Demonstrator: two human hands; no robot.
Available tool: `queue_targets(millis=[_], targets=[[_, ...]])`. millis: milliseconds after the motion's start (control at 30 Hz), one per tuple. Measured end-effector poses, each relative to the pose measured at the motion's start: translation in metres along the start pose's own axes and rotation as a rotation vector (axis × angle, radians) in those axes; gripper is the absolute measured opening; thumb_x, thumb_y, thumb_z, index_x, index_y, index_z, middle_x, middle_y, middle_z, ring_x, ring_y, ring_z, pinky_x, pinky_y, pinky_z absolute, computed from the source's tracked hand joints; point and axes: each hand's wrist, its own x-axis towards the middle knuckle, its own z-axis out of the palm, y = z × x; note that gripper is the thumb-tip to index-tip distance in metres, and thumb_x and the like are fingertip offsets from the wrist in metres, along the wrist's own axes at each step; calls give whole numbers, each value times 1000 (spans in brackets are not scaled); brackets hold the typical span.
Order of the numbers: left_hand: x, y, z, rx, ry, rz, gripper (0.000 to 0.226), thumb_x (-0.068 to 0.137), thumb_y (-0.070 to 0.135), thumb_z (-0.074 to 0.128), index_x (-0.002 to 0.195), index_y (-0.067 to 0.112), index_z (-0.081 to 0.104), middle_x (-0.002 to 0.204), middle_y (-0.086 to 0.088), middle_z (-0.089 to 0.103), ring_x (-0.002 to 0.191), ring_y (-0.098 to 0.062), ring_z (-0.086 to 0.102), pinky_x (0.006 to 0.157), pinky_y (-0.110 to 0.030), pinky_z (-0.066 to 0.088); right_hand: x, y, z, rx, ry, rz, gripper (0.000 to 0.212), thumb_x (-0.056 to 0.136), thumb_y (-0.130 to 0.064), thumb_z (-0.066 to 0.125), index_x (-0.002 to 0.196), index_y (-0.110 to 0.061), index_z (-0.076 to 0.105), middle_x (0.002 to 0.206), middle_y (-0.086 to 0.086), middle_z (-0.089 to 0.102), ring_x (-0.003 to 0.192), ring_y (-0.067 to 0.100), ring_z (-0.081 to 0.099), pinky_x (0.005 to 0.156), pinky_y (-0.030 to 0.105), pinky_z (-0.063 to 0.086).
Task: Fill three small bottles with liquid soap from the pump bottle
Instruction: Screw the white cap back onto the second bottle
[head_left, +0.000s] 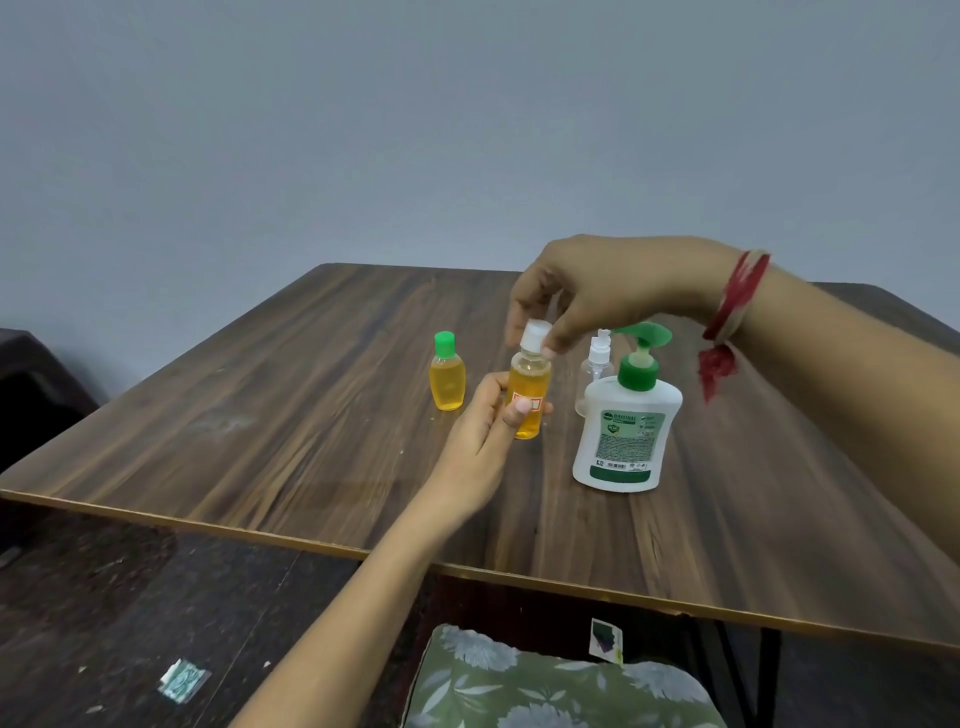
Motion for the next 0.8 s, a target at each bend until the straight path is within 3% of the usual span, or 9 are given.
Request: queue_targets(millis=[67,167,233,333,433,500,633,733,800], targets=[[-1,-1,1,30,-4,-8,48,87,60,45,113,20,52,103,2,68,103,-10,64,86,-19,48,5,-1,5,6,43,47,21,84,-30,70,94,-11,69,74,4,72,54,4,67,57,15,53],[-3,-2,-1,44,-5,-26,36,88,50,42,111,24,51,102,2,68,101,-8,63,85,-17,47,7,-1,8,0,92,143,58,80,-64,55,91,-7,63,73,9,71,58,19,71,62,29,57],[-3,-3,-3,39,-4,-19,36,89,48,42,111,22,52,100,4,68,100,-9,63,85,-17,47,5,3,3,0,123,105,51,74,-59,66,105,-18,61,85,3,69,60,11,70,67,28,57],[-2,-3,-5,32,-6,-14,38,89,49,42,111,19,52,98,7,68,100,-10,64,86,-20,49,0,5,-2,-30,50,19,42,72,-29,80,110,-31,62,102,-10,66,64,-8,62,68,20,50],[-1,-3,-3,28,-13,4,44,87,60,45,111,23,52,99,7,68,100,-10,64,86,-20,49,4,5,2,-61,71,-12,22,75,-17,77,94,-26,68,91,-6,72,66,-5,63,67,21,50],[-1,-3,-3,18,-3,3,52,84,68,44,110,24,52,99,6,68,101,-11,64,85,-19,48,5,1,6,-50,101,8,15,76,-30,76,81,-18,68,73,0,73,62,7,68,62,24,51],[-1,-3,-4,-1,2,-10,55,83,69,44,111,23,52,98,9,69,101,-9,64,85,-18,47,7,0,8,-73,173,105,67,68,-71,61,85,-7,68,71,4,73,60,14,70,59,23,51],[0,-4,-5,-3,5,-3,55,83,70,44,110,23,52,98,15,69,101,-11,64,87,-20,48,5,2,1,-52,107,-3,40,71,-42,77,107,-28,65,93,-13,67,70,-6,64,67,14,49],[0,-4,-5,2,2,-1,54,84,68,44,111,22,52,98,13,69,101,-11,64,86,-20,48,7,5,0,-56,34,-38,24,76,-23,77,95,-29,65,84,-18,65,64,-14,59,61,6,44]])
